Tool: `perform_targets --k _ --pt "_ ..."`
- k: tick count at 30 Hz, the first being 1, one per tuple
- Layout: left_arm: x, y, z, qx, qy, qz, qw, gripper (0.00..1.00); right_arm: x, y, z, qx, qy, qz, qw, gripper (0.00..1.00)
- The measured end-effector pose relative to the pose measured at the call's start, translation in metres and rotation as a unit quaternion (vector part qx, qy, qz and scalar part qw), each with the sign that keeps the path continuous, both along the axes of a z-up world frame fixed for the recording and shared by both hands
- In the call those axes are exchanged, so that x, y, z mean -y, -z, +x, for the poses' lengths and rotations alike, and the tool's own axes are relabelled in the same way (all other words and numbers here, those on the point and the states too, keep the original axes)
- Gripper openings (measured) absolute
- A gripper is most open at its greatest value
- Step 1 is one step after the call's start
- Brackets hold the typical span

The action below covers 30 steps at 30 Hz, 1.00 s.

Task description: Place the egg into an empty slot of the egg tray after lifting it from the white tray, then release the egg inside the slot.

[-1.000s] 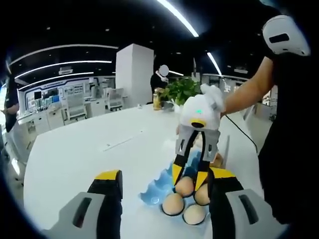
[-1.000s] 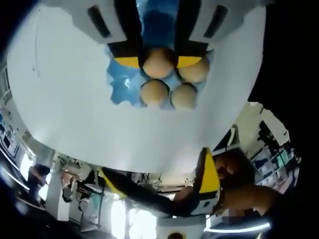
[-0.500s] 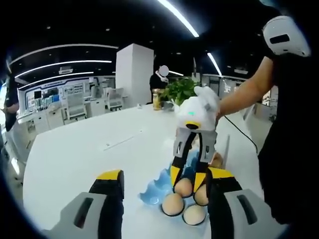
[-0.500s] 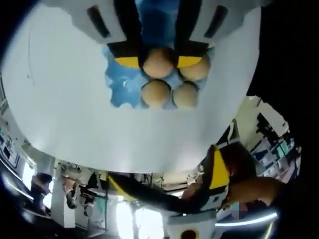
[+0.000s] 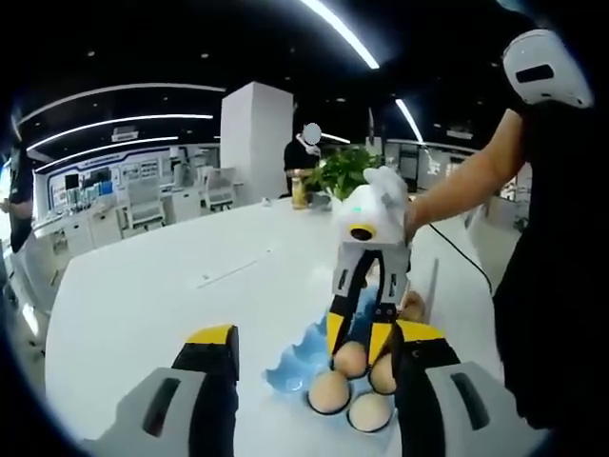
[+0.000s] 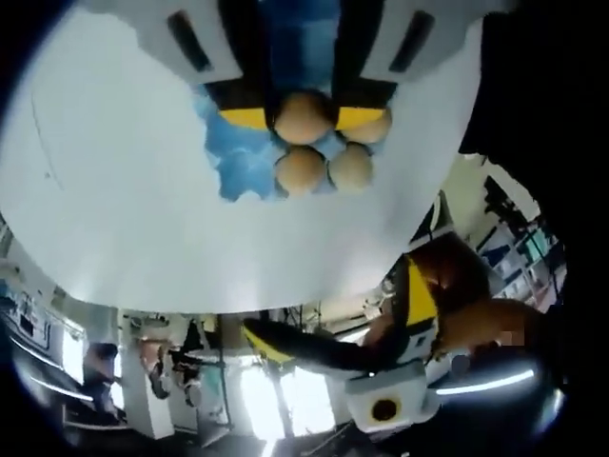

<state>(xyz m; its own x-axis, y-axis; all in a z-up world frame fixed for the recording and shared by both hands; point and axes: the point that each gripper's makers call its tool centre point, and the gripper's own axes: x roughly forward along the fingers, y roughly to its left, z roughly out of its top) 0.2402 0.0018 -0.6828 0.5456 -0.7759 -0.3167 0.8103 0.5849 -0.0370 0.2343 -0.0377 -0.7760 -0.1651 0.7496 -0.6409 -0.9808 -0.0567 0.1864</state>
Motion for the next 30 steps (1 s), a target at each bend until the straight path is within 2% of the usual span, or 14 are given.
perform_targets --k 11,15,30 --pt "0.007 -0.002 0.000 0.002 0.009 -0.001 1.0000 0.65 0.035 -0.007 0.006 0.011 0.022 -0.001 0.9997 0.24" --pt "0.009 -0.002 0.000 0.002 0.012 0.000 0.9999 0.66 0.049 -0.007 0.005 0.023 0.017 -0.008 0.9996 0.23" --pt "0.008 -0.001 0.001 0.002 0.011 0.003 0.9999 0.66 0.115 -0.009 0.014 0.042 0.059 -0.031 0.9969 0.24"
